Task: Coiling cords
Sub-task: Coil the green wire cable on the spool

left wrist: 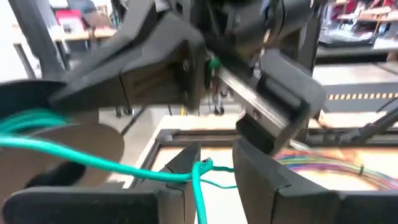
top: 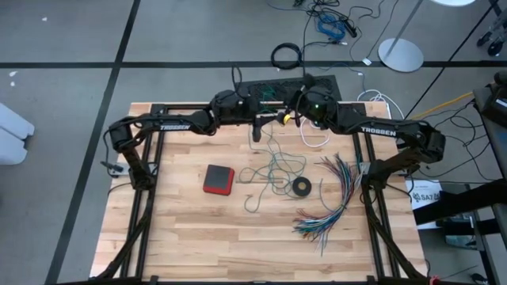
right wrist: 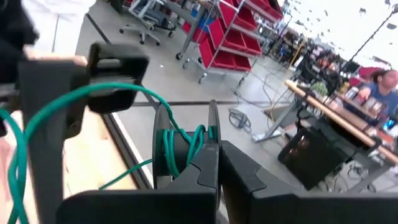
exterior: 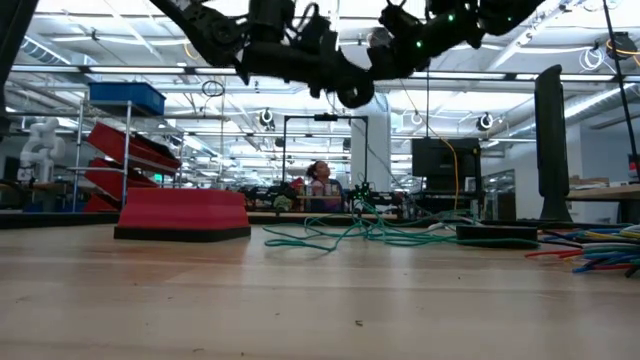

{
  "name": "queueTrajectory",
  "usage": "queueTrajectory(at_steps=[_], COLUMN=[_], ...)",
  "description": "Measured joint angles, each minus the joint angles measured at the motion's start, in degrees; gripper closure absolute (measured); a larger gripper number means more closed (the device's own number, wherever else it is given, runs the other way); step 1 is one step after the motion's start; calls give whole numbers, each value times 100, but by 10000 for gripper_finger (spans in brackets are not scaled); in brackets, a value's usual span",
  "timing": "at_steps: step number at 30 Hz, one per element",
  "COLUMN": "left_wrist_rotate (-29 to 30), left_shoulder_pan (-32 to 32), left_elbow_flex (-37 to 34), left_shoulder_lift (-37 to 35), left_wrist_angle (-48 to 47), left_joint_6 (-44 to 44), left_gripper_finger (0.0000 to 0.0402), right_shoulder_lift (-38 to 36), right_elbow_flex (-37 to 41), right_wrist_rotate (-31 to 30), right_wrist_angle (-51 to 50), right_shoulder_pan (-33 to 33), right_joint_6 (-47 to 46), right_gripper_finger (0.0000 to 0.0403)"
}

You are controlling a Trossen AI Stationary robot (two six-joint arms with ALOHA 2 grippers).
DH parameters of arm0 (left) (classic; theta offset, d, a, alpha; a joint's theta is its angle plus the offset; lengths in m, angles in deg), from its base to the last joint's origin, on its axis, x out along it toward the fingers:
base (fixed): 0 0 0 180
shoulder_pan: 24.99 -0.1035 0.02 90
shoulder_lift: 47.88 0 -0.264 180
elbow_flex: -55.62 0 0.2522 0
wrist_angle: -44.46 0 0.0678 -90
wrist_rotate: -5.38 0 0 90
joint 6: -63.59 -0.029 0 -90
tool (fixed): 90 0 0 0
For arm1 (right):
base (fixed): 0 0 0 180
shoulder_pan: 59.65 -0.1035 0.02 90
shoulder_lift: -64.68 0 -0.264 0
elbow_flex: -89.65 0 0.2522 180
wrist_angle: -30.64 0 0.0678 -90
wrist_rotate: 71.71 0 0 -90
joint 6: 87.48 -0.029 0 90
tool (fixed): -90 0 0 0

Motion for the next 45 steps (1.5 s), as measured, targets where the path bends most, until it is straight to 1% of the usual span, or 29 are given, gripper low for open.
queueTrajectory(at_steps=[4, 8, 14, 18, 22, 27, 31, 35, 39, 41, 45], left_wrist_rotate=[47, 47, 42, 24, 147, 179, 178, 326, 358, 360, 278], left_shoulder_pan=[49, 96, 154, 211, 223, 229, 264, 363, 411, 426, 455], left_elbow_flex=[-54, -57, -57, -57, -57, -49, -51, -52, -53, -53, -53], left_shoulder_lift=[379, 902, 1758, 2121, 2255, 2329, 2559, 2552, 2554, 2552, 2552], left_wrist_angle=[-39, 269, 1059, 1558, 1735, 1680, 1772, 1899, 1810, 1835, 1721], left_joint_6=[96, 245, 735, 920, 921, 976, 1007, 1050, 1080, 1288, 2073], left_gripper_finger=[302, 302, 302, 302, 302, 302, 302, 302, 302, 302, 302], right_shoulder_lift=[0, 0, 0, 0, 0, 0, 82, 457, 916, 1032, 1088], right_elbow_flex=[248, 492, 972, 1351, 1733, 2246, 2535, 2655, 2663, 2661, 2661], right_wrist_rotate=[6, 26, 21, 26, 146, 177, 182, 296, 324, 321, 327], right_wrist_angle=[13, -11, -23, -31, 128, 732, 1124, 1371, 1865, 1957, 1883], right_shoulder_pan=[36, 36, 121, 258, 368, 483, 548, 554, 551, 559, 615], right_joint_6=[-225, -401, -671, -849, -1004, -1203, -1315, -1407, -1404, -1399, -1406], right_gripper_finger=[403, 403, 403, 403, 403, 403, 403, 403, 403, 403, 403])
